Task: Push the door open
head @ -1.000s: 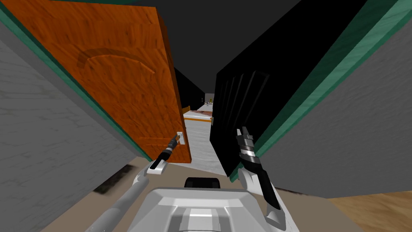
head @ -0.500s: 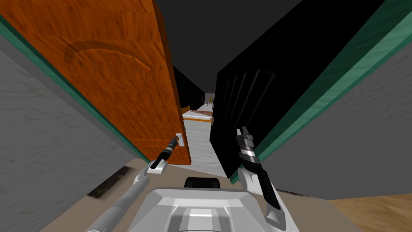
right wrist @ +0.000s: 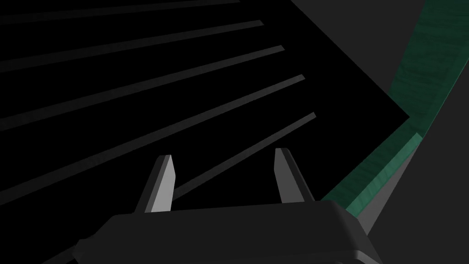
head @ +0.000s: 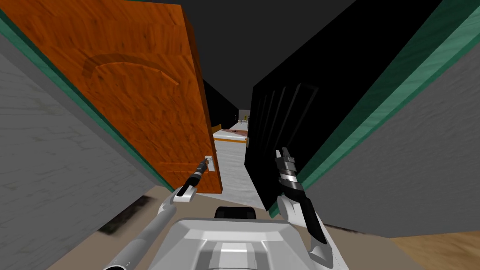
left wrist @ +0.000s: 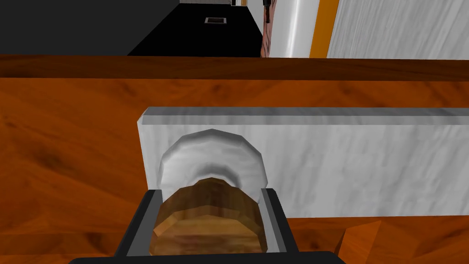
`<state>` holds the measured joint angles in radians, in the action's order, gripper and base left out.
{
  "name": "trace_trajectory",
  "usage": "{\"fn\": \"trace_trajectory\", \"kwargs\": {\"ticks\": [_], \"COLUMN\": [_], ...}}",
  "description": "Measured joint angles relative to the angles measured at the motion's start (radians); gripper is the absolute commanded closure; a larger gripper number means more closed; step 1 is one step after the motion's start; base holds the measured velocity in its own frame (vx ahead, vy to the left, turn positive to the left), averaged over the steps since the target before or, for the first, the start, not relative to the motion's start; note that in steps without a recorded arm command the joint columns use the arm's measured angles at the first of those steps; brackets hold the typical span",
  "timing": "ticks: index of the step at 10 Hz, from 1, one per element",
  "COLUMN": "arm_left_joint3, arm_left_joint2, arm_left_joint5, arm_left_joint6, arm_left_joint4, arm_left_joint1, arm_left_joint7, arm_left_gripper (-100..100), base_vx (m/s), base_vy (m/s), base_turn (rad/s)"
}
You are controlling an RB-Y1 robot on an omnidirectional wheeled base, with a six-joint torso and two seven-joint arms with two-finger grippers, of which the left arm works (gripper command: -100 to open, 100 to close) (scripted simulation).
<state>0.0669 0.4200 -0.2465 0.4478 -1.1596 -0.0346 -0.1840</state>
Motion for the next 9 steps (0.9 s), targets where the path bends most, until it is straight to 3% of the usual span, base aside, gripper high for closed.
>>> {"fn": "trace_trajectory", "kwargs": {"ticks": [5, 7, 8, 9], "arm_left_joint3": [-0.069, -0.113, -0.135, -0.134], "arm_left_joint2": [-0.067, -0.079, -0.088, -0.088], "arm_left_joint5": [0.008, 0.008, 0.008, 0.008], "arm_left_joint6": [-0.005, 0.004, 0.004, -0.001], "arm_left_joint4": [0.025, 0.062, 0.064, 0.067], "arm_left_joint1": [0.052, 0.090, 0.099, 0.102], "arm_left_joint7": [0.074, 0.103, 0.118, 0.118], "arm_left_gripper": [100, 100, -100, -100], "base_vx": [0.108, 0.105, -0.090, -0.201], "base_vy": [0.042, 0.062, -0.016, -0.060], "base_turn": [0.010, 0.062, 0.004, 0.007]}}
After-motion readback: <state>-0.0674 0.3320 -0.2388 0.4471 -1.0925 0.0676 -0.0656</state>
